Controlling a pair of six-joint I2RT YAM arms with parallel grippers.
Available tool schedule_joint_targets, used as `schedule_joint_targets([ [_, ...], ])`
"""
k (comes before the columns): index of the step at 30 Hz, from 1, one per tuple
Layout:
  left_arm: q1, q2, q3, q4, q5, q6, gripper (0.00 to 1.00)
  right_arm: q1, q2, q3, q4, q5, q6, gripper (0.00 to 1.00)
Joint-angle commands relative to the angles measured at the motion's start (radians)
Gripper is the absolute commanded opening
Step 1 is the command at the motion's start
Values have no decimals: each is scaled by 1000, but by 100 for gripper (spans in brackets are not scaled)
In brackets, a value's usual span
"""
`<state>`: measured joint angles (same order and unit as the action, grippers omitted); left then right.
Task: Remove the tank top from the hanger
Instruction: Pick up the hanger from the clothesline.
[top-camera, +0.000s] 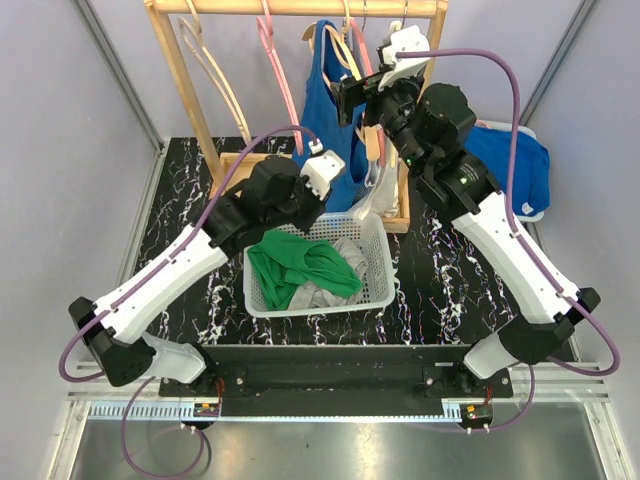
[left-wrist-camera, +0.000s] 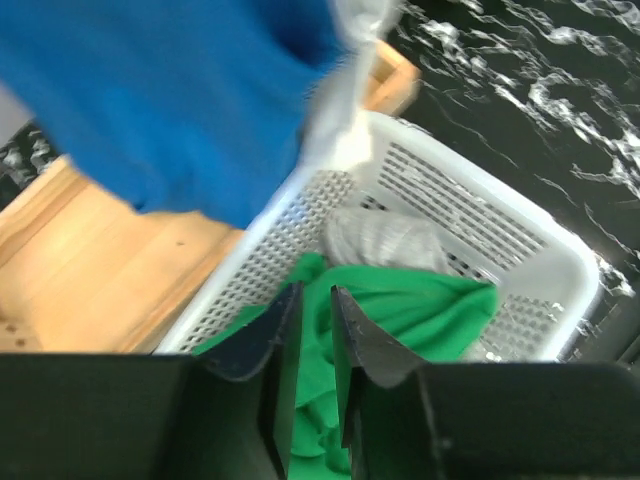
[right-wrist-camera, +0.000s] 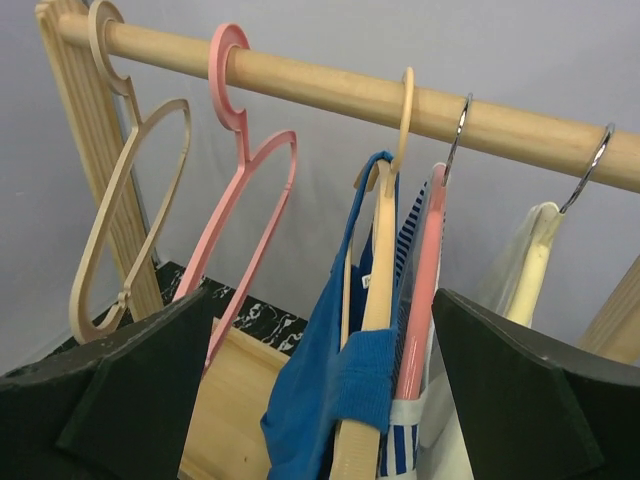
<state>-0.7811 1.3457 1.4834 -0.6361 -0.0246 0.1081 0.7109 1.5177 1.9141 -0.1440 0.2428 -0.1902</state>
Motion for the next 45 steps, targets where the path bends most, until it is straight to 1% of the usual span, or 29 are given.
schedule_joint_targets([
  [1,19,-26,136,7,8,15,22,10,21,120,-65,26,29,100],
  [2,32,-33,144,6,55,5,22,10,32,143,-95,17,38,100],
  [3,48,-40,140,6,63,-7,24,13,45,173,-120,9,44,100],
  [4,48,-57,129,12,60,-11,26,18,83,256,-147,-6,57,100],
  [6,51,-75,75,29,48,-19,26,27,131,354,-245,-22,69,100],
  [7,51,-88,60,38,45,-18,28,32,181,444,-274,-37,83,100],
  [9,52,-102,29,44,38,-16,31,38,225,520,-342,-56,97,100],
  [10,54,-109,26,47,35,-18,34,41,260,575,-360,-59,100,100],
  [13,71,-123,20,55,37,-36,39,42,298,614,-396,-45,107,100],
  [15,88,-132,21,62,38,-60,44,42,312,614,-396,-36,107,97],
  [16,89,-134,26,62,32,-65,50,42,317,617,-397,-33,107,95],
  [17,92,-138,29,64,29,-67,62,42,321,622,-401,-28,106,94],
  [18,94,-146,31,72,28,-67,69,42,331,625,-404,-22,104,94],
  [21,118,-164,11,84,40,-74,75,41,343,642,-414,-4,97,94],
  [23,138,-175,-20,87,80,-84,78,36,345,640,-419,-2,100,94],
  [25,160,-195,-46,88,113,-94,79,27,346,639,-428,3,112,94],
  [26,180,-203,-55,87,152,-105,79,22,348,635,-428,4,118,94],
  [29,210,-235,-83,87,190,-107,79,4,338,622,-428,-11,146,92],
  [37,235,-278,-129,84,238,-107,80,-34,334,606,-431,-42,184,93],
  [45,243,-278,-126,81,238,-107,80,-62,334,582,-440,-103,242,93],
])
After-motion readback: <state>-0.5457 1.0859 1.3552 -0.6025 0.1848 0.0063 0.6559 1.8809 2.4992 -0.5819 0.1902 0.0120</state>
